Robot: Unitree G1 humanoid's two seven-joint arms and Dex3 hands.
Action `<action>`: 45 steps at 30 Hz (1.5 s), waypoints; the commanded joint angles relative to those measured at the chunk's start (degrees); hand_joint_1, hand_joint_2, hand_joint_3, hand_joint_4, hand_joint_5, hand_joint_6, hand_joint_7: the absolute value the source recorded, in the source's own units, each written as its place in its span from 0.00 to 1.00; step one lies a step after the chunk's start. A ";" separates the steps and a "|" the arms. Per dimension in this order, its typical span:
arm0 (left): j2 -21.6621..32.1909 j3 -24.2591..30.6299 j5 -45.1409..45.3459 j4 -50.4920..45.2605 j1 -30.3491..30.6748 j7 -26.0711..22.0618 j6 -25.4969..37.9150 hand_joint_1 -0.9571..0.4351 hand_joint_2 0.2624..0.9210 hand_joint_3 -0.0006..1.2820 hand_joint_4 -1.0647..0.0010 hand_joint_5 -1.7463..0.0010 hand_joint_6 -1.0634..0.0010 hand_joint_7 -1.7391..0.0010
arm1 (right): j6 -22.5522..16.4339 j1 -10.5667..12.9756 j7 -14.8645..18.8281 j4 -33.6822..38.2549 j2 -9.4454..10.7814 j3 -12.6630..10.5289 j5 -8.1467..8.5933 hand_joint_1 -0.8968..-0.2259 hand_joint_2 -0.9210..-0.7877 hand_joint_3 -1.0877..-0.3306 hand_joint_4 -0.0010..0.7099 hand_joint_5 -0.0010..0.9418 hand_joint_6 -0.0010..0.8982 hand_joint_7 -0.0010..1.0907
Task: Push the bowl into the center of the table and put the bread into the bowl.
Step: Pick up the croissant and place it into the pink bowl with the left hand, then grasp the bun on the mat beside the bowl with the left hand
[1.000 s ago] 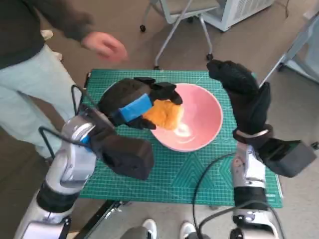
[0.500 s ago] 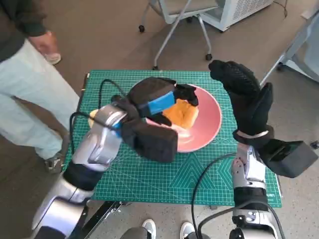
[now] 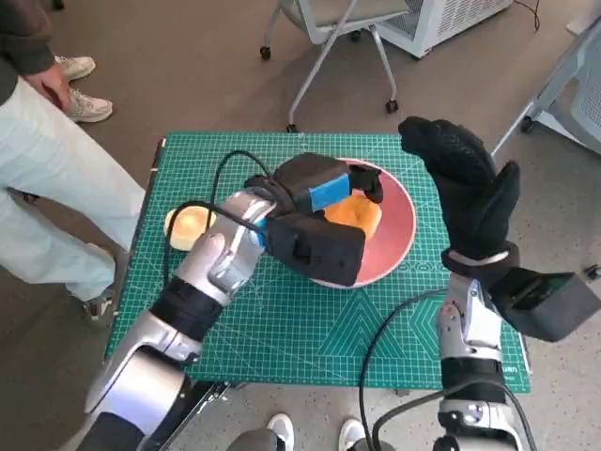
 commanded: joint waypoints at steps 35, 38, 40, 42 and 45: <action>20.50 15.52 -4.93 -41.19 13.71 -18.85 16.17 0.48 0.76 0.00 1.00 1.00 0.80 0.99 | -0.05 2.11 -0.82 -0.11 -0.04 0.08 -0.23 0.35 0.00 0.55 0.27 0.00 0.09 0.48; 23.44 19.11 -5.75 -43.77 16.00 -18.74 16.61 0.47 0.74 0.00 1.00 1.00 0.79 0.99 | -0.03 2.13 -0.70 -0.05 -0.06 0.02 -0.06 0.35 0.00 0.55 0.27 0.00 0.09 0.48; 24.60 20.49 -6.18 -44.82 17.07 -18.59 16.90 0.48 0.73 0.00 1.00 1.00 0.80 0.99 | -0.02 2.16 -0.67 -0.07 -0.05 0.04 -0.02 0.35 0.00 0.55 0.27 0.00 0.09 0.48; 26.17 22.49 -6.72 -46.13 18.57 -18.38 17.43 0.49 0.71 0.00 1.00 1.00 0.79 0.99 | -0.04 2.06 -0.66 0.06 0.02 0.09 -0.03 0.35 0.00 0.55 0.27 0.00 0.09 0.48; 28.13 24.39 -6.99 -47.52 20.47 -18.45 18.48 0.52 0.69 0.00 1.00 1.00 0.79 0.99 | -0.05 1.95 -0.73 0.20 0.10 0.20 -0.15 0.35 0.00 0.54 0.27 0.00 0.09 0.48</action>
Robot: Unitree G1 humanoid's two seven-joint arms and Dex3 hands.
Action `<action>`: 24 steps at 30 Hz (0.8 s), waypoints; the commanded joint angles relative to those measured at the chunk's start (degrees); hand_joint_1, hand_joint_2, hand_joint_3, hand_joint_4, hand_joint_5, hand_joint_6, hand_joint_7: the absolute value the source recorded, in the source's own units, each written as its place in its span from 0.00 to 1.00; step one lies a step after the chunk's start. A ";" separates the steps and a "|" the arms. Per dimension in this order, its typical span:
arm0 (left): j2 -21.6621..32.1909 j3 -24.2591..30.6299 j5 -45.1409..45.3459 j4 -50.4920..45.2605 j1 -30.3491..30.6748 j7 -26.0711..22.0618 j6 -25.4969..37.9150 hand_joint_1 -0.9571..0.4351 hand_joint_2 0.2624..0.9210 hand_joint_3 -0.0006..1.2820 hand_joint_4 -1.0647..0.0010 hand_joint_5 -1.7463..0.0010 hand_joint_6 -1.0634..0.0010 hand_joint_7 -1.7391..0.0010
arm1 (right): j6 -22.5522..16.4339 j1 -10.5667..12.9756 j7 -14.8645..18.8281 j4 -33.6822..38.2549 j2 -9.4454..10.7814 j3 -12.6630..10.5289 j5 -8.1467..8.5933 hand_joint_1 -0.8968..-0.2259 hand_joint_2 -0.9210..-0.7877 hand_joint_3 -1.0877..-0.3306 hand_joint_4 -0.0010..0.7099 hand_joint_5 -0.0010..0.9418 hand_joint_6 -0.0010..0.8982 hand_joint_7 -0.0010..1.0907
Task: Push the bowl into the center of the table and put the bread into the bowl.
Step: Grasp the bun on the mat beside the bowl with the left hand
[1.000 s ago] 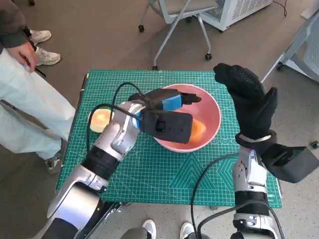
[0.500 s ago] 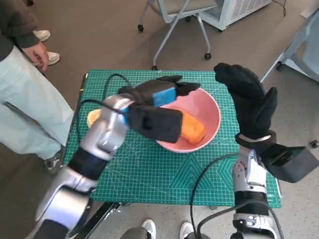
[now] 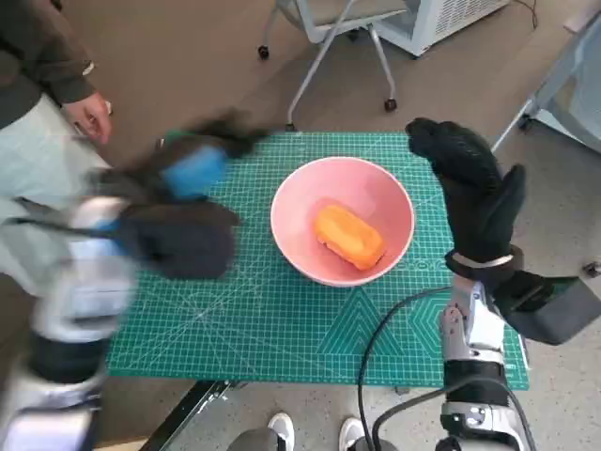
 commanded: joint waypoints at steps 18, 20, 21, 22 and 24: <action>6.70 2.10 -0.91 -4.02 6.97 -2.39 4.57 0.64 0.67 0.00 0.98 1.00 0.80 1.00 | 0.31 0.27 1.31 2.07 0.45 0.45 0.64 0.36 0.00 0.53 0.26 0.00 0.09 0.48; 6.18 0.60 -0.22 -1.99 6.98 -2.18 4.68 0.67 0.68 0.00 0.96 0.99 0.80 1.00 | 0.82 -0.11 1.65 2.45 0.49 0.57 0.87 0.35 0.00 0.53 0.27 0.00 0.09 0.48; 5.99 0.14 -0.07 -1.33 6.92 -2.05 4.64 0.69 0.68 0.00 0.95 0.99 0.80 1.00 | 0.98 -0.23 1.78 2.58 0.47 0.59 0.96 0.35 0.00 0.53 0.27 0.00 0.09 0.48; 5.71 -0.28 -0.11 -0.56 6.73 -1.89 4.42 0.69 0.68 0.00 0.95 0.99 0.80 1.00 | 1.09 -0.30 1.93 2.64 0.41 0.56 1.07 0.35 0.00 0.53 0.27 0.00 0.09 0.48; 5.23 -1.12 -0.18 0.94 6.28 -1.52 4.09 0.71 0.68 0.00 0.94 0.99 0.80 1.00 | 1.28 -0.41 2.22 2.75 0.29 0.50 1.32 0.35 0.00 0.53 0.27 0.00 0.09 0.48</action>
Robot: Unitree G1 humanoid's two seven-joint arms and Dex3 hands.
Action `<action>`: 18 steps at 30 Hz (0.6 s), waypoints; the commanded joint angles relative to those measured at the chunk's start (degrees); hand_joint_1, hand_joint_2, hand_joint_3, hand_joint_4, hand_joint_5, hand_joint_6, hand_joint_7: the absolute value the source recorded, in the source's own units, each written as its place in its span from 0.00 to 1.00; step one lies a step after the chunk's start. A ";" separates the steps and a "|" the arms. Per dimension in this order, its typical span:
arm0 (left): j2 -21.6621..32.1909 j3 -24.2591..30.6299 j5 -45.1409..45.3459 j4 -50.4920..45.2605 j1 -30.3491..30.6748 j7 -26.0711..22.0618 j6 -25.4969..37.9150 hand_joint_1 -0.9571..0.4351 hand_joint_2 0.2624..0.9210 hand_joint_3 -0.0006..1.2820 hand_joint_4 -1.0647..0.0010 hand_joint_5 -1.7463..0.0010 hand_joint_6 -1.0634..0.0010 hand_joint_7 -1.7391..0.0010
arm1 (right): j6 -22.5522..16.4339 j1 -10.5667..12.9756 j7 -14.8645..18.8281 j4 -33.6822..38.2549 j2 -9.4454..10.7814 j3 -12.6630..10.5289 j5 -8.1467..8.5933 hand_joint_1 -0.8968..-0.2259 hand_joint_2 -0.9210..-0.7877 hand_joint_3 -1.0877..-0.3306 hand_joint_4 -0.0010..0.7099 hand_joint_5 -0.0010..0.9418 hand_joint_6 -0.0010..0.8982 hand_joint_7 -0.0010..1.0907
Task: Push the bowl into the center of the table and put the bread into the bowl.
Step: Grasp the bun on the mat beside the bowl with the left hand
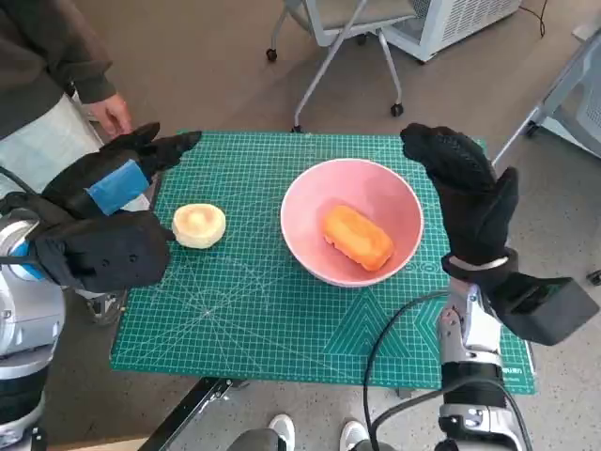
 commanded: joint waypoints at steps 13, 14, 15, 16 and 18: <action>-4.88 -9.04 1.20 18.15 -6.40 3.15 -3.72 0.75 0.69 0.00 0.94 1.00 0.81 1.00 | 2.84 0.22 2.09 -0.16 -0.65 -0.32 1.31 0.34 0.00 0.54 0.27 0.00 0.08 0.49; -5.18 -9.98 1.73 20.26 -7.37 3.38 -4.35 0.75 0.69 0.00 0.94 1.00 0.81 1.00 | 2.94 0.27 2.13 -0.28 -0.72 -0.37 1.31 0.34 0.00 0.54 0.27 0.00 0.08 0.49; -5.65 -11.29 2.61 23.04 -8.73 3.62 -4.86 0.74 0.69 0.00 0.94 1.00 0.81 1.00 | 2.98 0.36 2.07 -0.45 -0.79 -0.41 1.21 0.34 0.00 0.54 0.27 0.00 0.08 0.49; -5.96 -12.16 3.16 24.95 -9.68 3.81 -5.23 0.73 0.69 0.00 0.94 1.00 0.81 1.00 | 3.01 0.42 2.01 -0.58 -0.81 -0.44 1.12 0.34 0.00 0.54 0.27 0.00 0.08 0.49; -6.59 -13.86 4.23 29.03 -11.70 4.14 -6.09 0.72 0.69 0.00 0.94 1.00 0.82 1.00 | 3.02 0.51 1.95 -0.76 -0.87 -0.50 0.99 0.35 0.00 0.54 0.27 0.00 0.08 0.49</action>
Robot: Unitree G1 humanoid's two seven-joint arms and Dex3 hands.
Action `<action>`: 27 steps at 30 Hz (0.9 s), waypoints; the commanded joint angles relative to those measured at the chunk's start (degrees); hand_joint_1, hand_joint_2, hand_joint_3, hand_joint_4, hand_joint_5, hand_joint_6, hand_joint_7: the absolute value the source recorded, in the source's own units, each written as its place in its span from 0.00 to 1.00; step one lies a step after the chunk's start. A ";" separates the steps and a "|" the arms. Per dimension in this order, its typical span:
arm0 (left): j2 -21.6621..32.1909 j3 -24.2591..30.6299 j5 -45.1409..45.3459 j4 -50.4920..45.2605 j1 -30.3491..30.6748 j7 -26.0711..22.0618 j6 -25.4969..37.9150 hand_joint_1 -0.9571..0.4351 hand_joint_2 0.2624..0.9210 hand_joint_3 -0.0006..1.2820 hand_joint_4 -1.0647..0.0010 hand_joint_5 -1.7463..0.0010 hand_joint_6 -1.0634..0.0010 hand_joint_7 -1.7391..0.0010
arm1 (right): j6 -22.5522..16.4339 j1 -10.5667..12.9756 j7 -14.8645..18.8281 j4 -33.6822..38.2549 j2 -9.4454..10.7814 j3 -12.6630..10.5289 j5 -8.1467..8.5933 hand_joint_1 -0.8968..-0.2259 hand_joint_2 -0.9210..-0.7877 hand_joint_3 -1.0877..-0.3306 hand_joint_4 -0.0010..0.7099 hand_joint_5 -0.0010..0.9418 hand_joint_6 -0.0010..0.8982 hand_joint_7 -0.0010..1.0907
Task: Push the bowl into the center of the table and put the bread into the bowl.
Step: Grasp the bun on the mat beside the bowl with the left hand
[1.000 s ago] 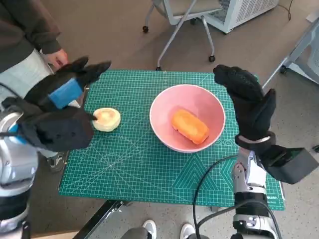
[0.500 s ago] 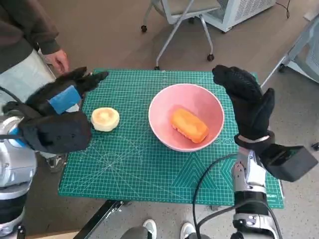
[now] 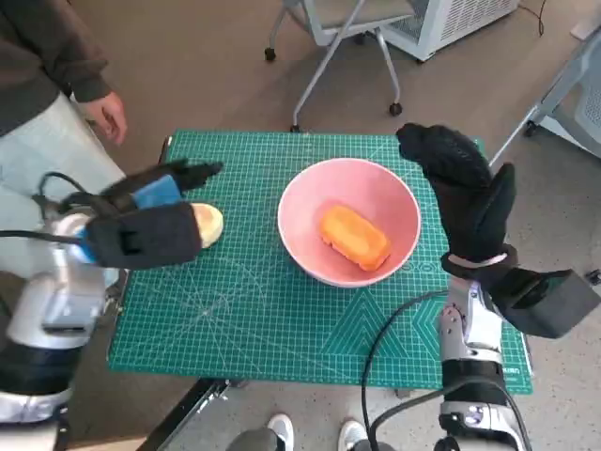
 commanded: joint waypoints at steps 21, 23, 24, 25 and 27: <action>-9.73 -12.64 7.49 44.73 -19.69 7.42 -6.22 0.64 0.69 0.01 0.94 0.99 0.83 1.00 | 0.39 2.54 -0.32 -2.07 -0.69 -0.33 -0.20 0.35 0.00 0.55 0.27 0.00 0.08 0.49; -10.27 -13.51 7.98 47.51 -20.77 8.01 -6.72 0.62 0.70 0.01 0.92 0.99 0.82 1.00 | 0.44 2.64 -0.36 -2.18 -0.68 -0.35 -0.16 0.35 0.00 0.55 0.27 0.00 0.08 0.49; -10.62 -14.16 8.49 49.06 -21.38 8.26 -6.80 0.62 0.70 0.01 0.91 0.99 0.82 1.00 | 0.43 2.71 -0.37 -2.19 -0.69 -0.38 -0.14 0.35 0.00 0.55 0.27 0.00 0.08 0.49; -10.89 -14.62 8.84 50.27 -21.86 8.47 -6.93 0.60 0.70 0.01 0.89 0.99 0.80 0.99 | 0.42 2.76 -0.38 -2.21 -0.69 -0.39 -0.14 0.36 0.00 0.55 0.27 0.00 0.08 0.49; -11.46 -15.65 9.59 52.55 -22.72 8.66 -6.97 0.59 0.71 0.01 0.86 0.98 0.78 0.99 | 0.39 2.92 -0.50 -2.40 -0.66 -0.37 -0.22 0.36 0.00 0.55 0.27 0.00 0.08 0.49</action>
